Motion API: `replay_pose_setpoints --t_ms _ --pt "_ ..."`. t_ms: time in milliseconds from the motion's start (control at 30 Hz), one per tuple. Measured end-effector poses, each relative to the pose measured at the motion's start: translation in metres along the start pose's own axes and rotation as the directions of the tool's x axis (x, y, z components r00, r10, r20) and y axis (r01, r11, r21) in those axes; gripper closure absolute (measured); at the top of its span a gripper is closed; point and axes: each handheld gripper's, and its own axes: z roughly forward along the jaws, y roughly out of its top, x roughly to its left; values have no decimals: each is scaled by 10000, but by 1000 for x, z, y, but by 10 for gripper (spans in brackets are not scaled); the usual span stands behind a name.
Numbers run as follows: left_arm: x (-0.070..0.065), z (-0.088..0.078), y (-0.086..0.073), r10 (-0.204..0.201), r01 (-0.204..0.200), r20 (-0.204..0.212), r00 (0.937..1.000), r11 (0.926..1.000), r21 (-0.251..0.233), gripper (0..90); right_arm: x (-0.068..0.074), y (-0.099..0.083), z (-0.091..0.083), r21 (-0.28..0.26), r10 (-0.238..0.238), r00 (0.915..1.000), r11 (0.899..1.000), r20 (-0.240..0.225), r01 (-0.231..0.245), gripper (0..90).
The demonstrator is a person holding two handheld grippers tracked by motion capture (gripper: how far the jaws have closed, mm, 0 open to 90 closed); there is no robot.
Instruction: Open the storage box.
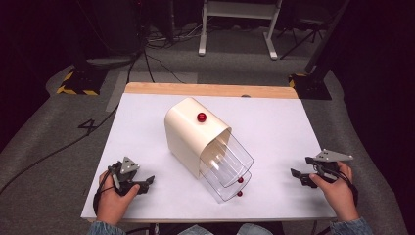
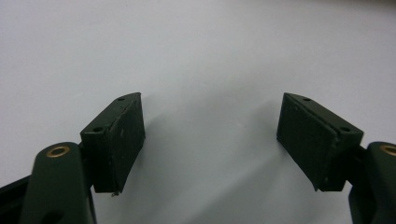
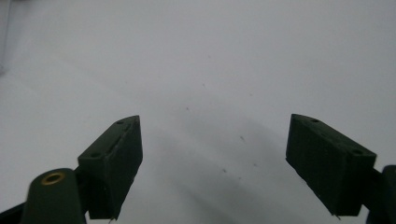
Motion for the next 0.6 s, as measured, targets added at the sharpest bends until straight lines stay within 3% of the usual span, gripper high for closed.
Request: replay_pose_setpoints --t_ms 200,300,600 --pt "0 0 0 1 -1 1 10000 10000 -4 237 -3 -14 12 417 99 9999 9991 -60 -96 172" --pt "0 0 0 -2 2 -5 10000 10000 -27 236 -4 -27 19 -27 202 9997 9998 -116 -202 142" --pt "-1 0 -1 78 -79 -64 9999 10000 -29 237 -2 -27 19 -22 104 9999 9999 30 -104 139"
